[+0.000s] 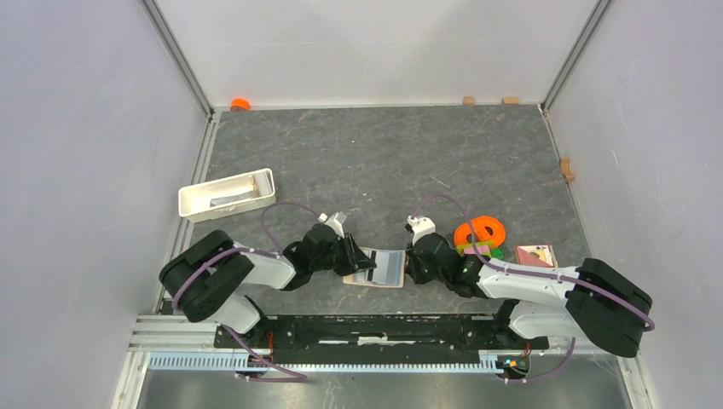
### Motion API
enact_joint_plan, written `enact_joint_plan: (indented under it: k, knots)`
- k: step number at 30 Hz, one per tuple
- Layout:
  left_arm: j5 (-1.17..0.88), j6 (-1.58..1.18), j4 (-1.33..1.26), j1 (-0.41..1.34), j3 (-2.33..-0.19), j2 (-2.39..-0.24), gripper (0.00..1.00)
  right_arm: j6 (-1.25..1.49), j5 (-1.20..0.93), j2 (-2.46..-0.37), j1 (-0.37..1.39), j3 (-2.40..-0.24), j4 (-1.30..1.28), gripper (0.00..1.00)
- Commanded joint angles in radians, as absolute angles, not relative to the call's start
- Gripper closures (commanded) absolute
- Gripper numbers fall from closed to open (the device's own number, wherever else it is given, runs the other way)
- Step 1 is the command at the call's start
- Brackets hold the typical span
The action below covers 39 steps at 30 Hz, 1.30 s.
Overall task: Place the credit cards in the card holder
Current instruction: Insert the credit card into the card holder.
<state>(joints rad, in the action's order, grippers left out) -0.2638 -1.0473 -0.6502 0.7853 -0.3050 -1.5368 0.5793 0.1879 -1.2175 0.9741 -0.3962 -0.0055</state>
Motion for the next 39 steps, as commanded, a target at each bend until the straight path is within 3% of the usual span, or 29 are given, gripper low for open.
enact_joint_plan:
  k: [1,7,13,39]
  knots:
    - [-0.170,-0.901,-0.296,0.795,-0.347,-1.441,0.66,0.578,0.246,-1.189,0.979,-0.426,-0.049,1.00]
    - [-0.135,-0.856,-0.165,0.796,-0.371,-1.353,0.54,0.578,0.247,-1.192,0.979,-0.428,-0.050,1.00]
    - [-0.113,-0.835,-0.087,0.801,-0.388,-1.296,0.47,0.577,0.236,-1.201,0.979,-0.428,-0.044,1.00]
    - [-0.099,-0.844,-0.057,0.892,-0.516,-1.382,0.48,0.577,0.196,-1.241,0.983,-0.420,-0.008,1.00]
